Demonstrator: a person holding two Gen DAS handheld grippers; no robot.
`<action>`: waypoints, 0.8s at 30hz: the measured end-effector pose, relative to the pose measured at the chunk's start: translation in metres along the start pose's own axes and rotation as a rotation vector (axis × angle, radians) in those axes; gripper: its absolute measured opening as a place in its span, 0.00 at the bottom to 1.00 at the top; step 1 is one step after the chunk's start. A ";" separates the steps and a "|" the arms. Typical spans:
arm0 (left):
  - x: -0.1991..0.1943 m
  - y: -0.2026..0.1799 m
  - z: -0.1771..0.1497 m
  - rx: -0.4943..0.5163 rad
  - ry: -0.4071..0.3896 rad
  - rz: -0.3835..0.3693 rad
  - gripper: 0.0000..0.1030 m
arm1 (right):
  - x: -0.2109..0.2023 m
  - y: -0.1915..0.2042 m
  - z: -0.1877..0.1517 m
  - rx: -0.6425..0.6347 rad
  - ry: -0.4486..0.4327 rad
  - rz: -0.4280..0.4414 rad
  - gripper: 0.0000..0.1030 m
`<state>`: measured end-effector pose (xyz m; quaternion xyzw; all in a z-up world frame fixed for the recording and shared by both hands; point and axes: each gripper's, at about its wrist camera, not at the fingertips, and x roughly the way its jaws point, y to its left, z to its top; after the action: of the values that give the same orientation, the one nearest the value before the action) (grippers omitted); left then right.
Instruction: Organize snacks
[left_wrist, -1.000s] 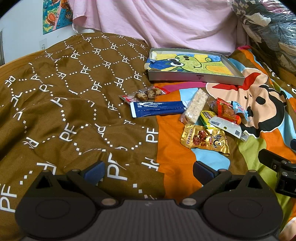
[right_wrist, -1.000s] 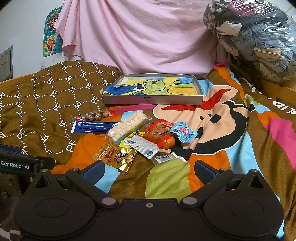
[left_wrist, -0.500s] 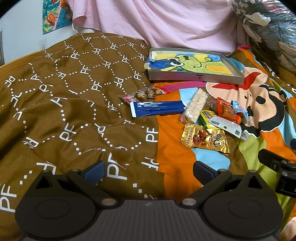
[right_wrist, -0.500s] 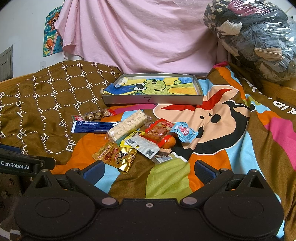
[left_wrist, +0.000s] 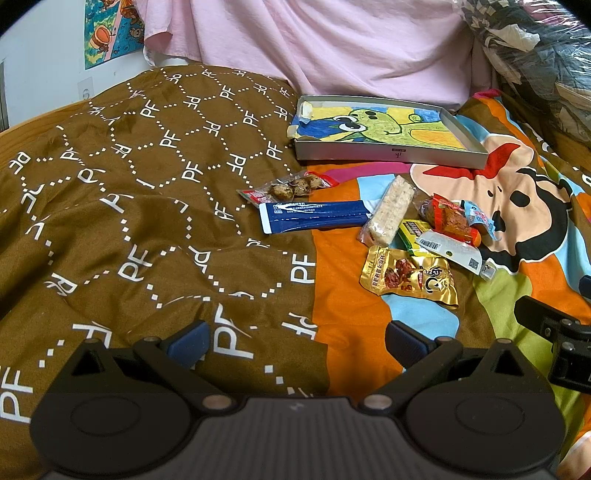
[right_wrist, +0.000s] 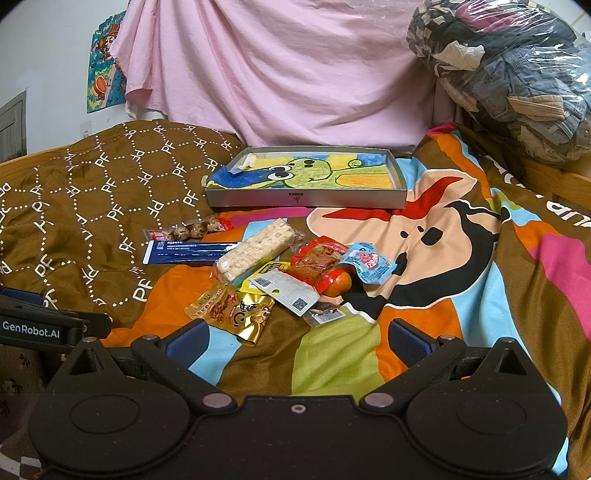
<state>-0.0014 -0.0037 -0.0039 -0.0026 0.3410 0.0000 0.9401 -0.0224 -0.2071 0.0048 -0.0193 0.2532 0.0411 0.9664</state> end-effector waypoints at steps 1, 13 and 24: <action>0.000 0.000 0.000 0.000 0.000 0.000 1.00 | 0.000 0.000 0.000 0.000 0.000 0.000 0.99; 0.000 -0.001 -0.002 0.000 -0.007 0.010 1.00 | 0.001 0.000 0.000 -0.001 0.002 -0.001 0.99; 0.002 0.000 -0.002 -0.006 0.008 -0.001 1.00 | 0.002 0.000 -0.001 -0.001 0.005 0.000 0.99</action>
<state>-0.0013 -0.0041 -0.0065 -0.0055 0.3448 0.0007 0.9387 -0.0210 -0.2067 0.0033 -0.0198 0.2554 0.0410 0.9658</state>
